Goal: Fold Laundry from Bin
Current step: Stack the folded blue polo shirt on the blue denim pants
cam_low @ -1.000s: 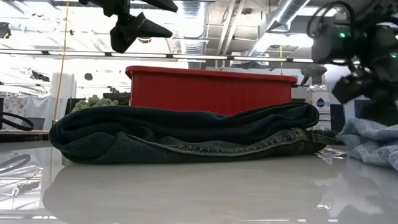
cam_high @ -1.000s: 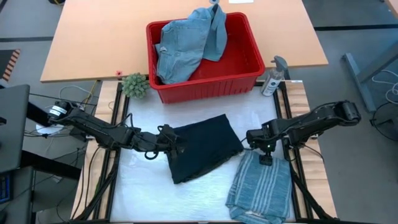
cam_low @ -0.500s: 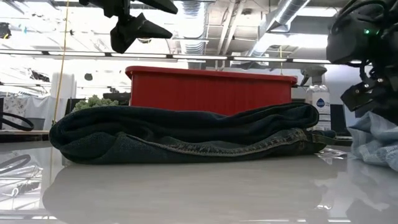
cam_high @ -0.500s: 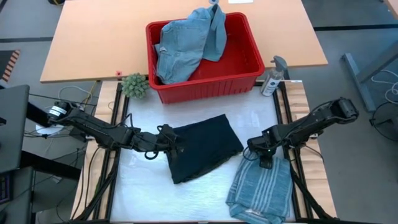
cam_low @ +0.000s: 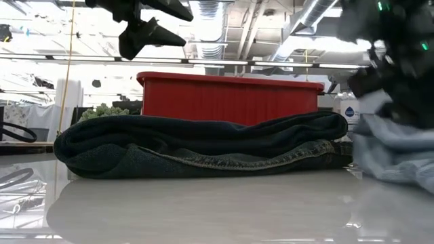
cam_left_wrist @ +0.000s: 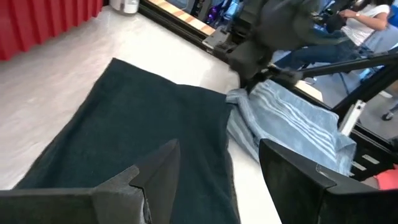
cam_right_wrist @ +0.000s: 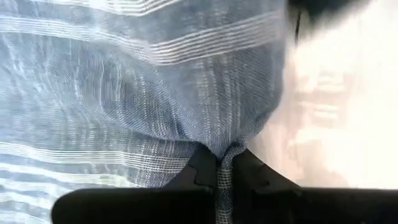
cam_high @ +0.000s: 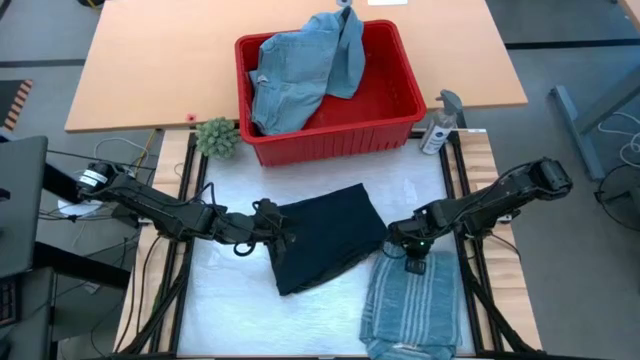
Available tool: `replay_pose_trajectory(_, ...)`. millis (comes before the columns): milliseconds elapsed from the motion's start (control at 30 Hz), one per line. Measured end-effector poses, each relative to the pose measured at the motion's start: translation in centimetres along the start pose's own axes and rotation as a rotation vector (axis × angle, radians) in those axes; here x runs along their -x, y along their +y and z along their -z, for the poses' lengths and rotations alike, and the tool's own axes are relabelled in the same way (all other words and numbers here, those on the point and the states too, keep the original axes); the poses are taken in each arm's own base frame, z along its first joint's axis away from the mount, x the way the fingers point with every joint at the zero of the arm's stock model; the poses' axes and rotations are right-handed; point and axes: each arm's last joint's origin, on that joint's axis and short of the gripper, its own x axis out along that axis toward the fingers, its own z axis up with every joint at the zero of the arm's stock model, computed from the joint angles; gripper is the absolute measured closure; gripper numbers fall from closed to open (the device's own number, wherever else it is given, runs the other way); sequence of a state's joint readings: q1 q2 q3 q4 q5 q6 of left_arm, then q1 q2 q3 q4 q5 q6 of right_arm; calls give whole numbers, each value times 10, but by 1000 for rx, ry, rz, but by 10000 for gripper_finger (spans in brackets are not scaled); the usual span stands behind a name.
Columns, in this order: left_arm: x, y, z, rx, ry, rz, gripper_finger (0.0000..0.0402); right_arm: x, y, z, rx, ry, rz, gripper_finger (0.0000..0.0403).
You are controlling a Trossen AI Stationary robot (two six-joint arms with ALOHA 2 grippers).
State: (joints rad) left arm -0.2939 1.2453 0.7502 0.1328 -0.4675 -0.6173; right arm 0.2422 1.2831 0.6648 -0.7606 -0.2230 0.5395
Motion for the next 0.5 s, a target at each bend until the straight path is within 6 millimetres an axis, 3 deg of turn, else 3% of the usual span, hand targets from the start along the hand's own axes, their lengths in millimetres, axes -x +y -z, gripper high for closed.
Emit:
replay_pose_trajectory(300, 0, 3, 1, 19, -14, -56, 193, 63, 43, -34, 112, -236, -36, 366)
replay_pose_trajectory(500, 0, 3, 1, 20, -16, -59, 193, 98, 64, -40, 185, -311, -85, 366)
